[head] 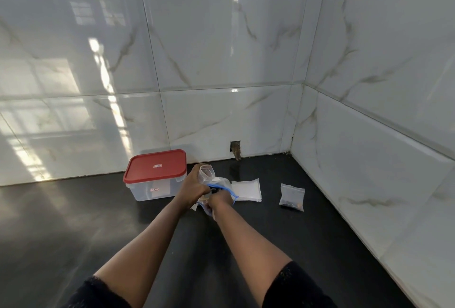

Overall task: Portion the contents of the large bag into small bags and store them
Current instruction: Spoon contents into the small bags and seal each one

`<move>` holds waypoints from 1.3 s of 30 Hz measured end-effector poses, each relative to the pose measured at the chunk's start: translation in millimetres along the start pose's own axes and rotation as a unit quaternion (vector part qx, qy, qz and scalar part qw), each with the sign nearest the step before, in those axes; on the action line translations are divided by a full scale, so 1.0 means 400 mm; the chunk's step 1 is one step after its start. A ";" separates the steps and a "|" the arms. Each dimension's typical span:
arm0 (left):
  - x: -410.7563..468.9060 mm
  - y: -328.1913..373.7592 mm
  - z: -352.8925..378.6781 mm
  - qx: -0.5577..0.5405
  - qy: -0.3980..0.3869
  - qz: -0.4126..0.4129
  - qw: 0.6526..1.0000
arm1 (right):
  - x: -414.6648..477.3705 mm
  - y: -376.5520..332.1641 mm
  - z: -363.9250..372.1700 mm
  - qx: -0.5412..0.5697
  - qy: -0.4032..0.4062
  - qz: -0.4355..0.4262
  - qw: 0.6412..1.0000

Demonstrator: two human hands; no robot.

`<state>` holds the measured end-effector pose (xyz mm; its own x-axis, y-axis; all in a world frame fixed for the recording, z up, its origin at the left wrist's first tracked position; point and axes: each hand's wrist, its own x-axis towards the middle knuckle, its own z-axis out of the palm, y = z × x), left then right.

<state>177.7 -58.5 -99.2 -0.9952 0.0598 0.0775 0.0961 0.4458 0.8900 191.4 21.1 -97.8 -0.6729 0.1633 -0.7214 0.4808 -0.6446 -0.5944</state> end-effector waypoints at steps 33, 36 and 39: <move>-0.009 0.038 0.024 -0.009 0.095 -0.020 0.995 | 0.020 -0.183 -0.140 -0.432 0.002 -0.201 0.879; -0.011 0.038 0.027 -0.019 0.092 -0.022 0.995 | 0.003 -0.224 -0.151 -0.427 -0.022 -0.202 0.881; -0.012 0.039 0.025 -0.020 0.096 -0.024 0.995 | -0.028 -0.273 -0.158 -0.428 -0.024 -0.184 0.884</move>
<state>184.2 -42.8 -90.3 -0.9841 -0.1346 0.1157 0.0513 0.4081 0.9115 181.9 137.1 -47.4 -0.8854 0.1996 -0.4199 0.4604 0.2512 -0.8514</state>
